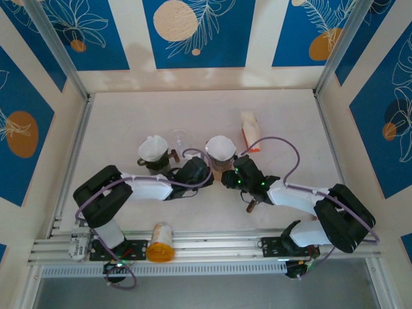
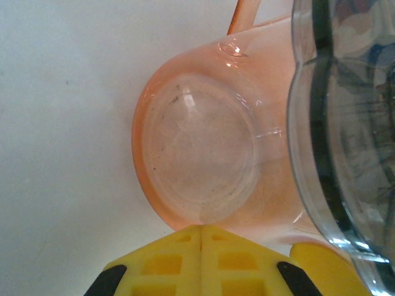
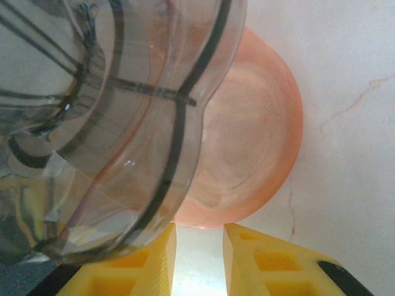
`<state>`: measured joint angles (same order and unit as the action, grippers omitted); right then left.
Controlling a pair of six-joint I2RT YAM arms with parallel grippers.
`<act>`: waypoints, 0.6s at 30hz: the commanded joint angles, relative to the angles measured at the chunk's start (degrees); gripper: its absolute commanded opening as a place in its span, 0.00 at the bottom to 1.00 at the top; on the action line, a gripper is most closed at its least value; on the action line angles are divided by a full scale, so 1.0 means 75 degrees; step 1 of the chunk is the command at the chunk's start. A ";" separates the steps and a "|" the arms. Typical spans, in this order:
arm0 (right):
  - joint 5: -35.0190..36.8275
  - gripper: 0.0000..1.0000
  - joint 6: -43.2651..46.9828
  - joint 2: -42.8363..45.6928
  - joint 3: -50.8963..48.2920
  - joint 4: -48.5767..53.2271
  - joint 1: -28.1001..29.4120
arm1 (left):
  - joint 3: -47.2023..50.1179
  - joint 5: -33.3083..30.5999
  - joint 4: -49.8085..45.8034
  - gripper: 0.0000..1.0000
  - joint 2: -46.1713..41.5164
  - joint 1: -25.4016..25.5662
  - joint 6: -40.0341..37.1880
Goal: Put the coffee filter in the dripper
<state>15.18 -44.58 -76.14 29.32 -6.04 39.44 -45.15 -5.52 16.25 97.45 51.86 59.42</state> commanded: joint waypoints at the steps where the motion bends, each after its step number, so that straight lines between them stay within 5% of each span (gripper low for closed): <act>1: -0.0359 0.28 0.0214 -0.0255 0.0386 -0.0354 -0.0200 | -0.0436 0.0156 -0.0049 0.00 0.0275 -0.0175 -0.0281; 18: -0.0589 0.33 0.0219 -0.0852 0.0955 -0.0339 -0.0660 | -0.1387 0.0214 -0.0666 0.00 0.0828 -0.0633 -0.0663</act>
<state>11.90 -43.51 -83.81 34.92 -8.14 34.30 -53.91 -4.91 12.05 103.26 47.53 55.75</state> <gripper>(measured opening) 0.322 0.055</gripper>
